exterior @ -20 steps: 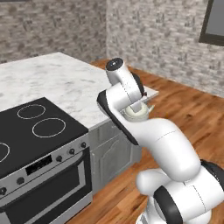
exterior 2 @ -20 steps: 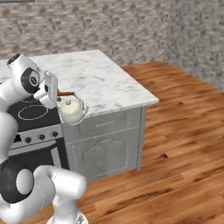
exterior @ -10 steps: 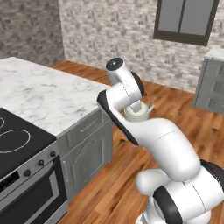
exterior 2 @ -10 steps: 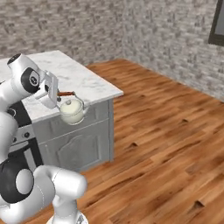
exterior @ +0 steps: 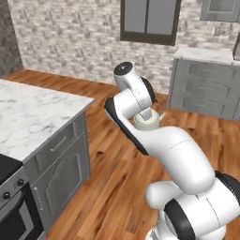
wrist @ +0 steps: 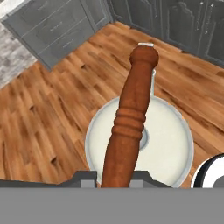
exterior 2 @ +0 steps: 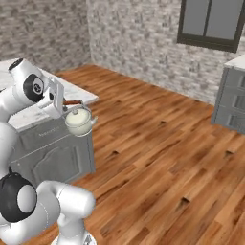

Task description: The kettle is done boiling. Turn off the stove, then wait for 300 timesteps before moving the kettle to the dining table.

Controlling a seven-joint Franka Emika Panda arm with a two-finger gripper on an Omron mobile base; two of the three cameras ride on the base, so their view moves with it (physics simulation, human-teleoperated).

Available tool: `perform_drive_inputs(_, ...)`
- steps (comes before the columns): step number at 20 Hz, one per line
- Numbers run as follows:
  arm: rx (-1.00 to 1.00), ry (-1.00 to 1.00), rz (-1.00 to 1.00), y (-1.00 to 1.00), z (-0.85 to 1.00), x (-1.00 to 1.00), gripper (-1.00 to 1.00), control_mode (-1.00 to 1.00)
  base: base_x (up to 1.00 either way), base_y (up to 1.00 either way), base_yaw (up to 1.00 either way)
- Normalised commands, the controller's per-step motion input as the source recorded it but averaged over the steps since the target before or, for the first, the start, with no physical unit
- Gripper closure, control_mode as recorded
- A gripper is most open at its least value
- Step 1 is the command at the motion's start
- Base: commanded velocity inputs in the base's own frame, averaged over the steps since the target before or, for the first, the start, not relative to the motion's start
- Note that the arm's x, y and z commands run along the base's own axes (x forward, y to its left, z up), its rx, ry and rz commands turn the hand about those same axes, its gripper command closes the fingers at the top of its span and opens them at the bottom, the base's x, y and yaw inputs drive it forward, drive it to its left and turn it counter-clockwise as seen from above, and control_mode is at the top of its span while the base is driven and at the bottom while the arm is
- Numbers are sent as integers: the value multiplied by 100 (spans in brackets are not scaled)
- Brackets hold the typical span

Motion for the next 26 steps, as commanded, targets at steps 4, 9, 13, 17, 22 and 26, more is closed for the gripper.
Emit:
perform_drive_inputs(4, 0, 0, 0, 0, 0, 0, 100, 100, 0, -46, -37)
perform_drive_inputs(9, 0, 0, 0, 0, 0, 0, 100, 100, 0, -46, -35)
perform_drive_inputs(13, 0, 0, 0, 0, 0, 0, 100, 100, 11, -31, -28)
perform_drive_inputs(17, 0, 0, 0, 0, 0, 0, 100, 100, 48, -8, -15)
perform_drive_inputs(22, 0, 0, 0, 0, 0, 0, 100, 100, 66, -4, -4)
perform_drive_inputs(26, 0, 0, 0, 0, 0, 0, 100, 100, 69, -5, 0)
